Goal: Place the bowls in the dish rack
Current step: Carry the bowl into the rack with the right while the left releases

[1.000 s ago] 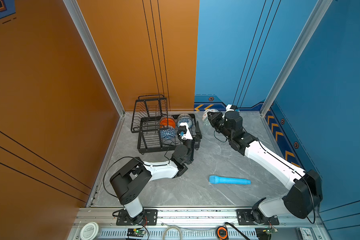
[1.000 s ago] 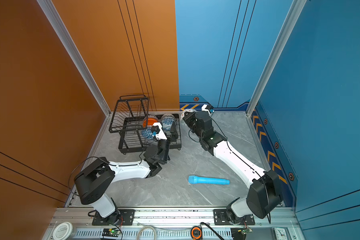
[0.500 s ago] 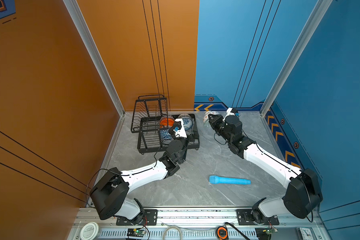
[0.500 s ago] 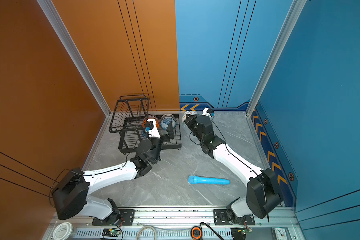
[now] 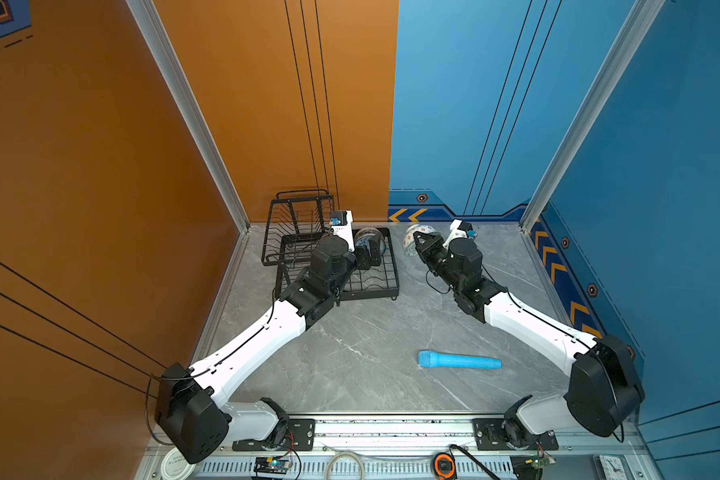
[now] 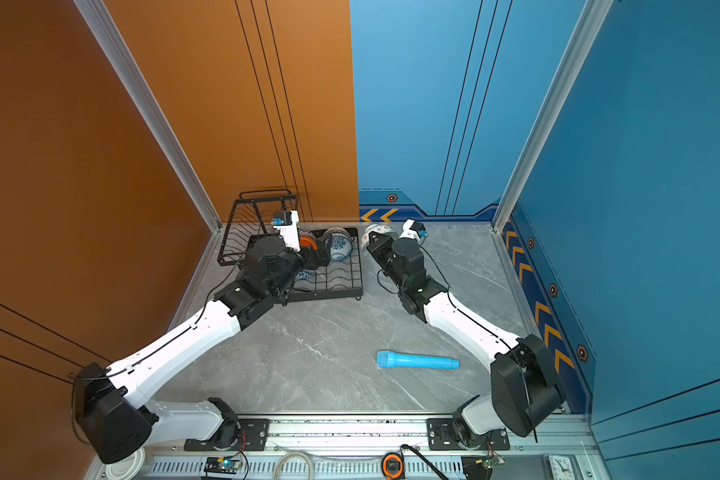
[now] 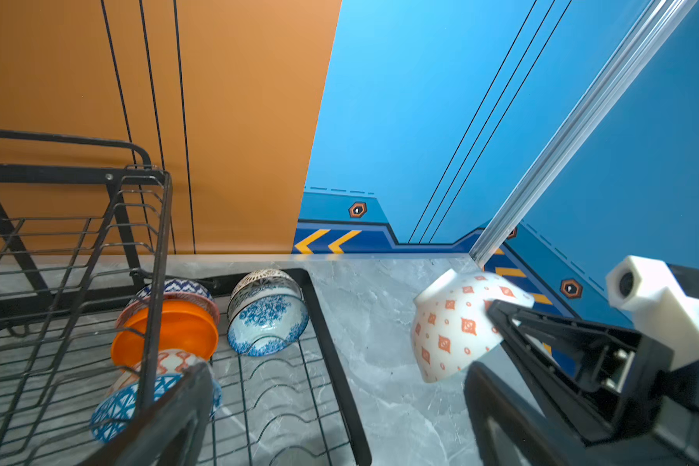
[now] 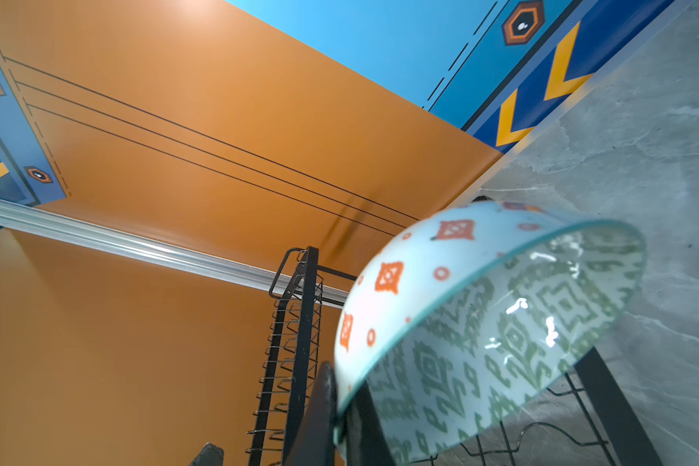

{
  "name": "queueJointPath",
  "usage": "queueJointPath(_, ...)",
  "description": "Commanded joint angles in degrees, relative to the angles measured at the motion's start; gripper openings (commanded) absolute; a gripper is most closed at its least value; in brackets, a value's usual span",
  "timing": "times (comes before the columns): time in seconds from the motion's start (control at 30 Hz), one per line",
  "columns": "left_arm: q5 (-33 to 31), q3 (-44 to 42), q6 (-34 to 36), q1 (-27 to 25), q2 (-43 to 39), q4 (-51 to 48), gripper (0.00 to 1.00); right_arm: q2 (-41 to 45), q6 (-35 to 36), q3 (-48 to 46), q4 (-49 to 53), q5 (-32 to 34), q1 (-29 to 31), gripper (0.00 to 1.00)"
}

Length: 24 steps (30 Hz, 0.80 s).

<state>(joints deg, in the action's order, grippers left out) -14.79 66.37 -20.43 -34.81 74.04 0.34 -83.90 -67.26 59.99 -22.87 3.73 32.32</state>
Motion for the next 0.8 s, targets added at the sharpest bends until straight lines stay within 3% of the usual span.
queueJointPath(0.0, 5.47, 2.41, 1.21, 1.49, -2.86, -12.16, 0.98, -2.37, 2.23, 0.0, -8.12, -0.03, 1.9, 0.0)
queueJointPath(0.33, 10.84, 1.73, 5.66, 7.15, -7.52, -16.33, 0.98, -12.98, 2.28, 2.87, -18.29, 0.57, 6.83, 0.0)
queueJointPath(0.77, 17.54, 1.82, 7.6, 14.05, -8.19, -16.53, 0.98, -25.41, 0.49, 7.16, -29.71, 3.28, 7.5, 0.0)
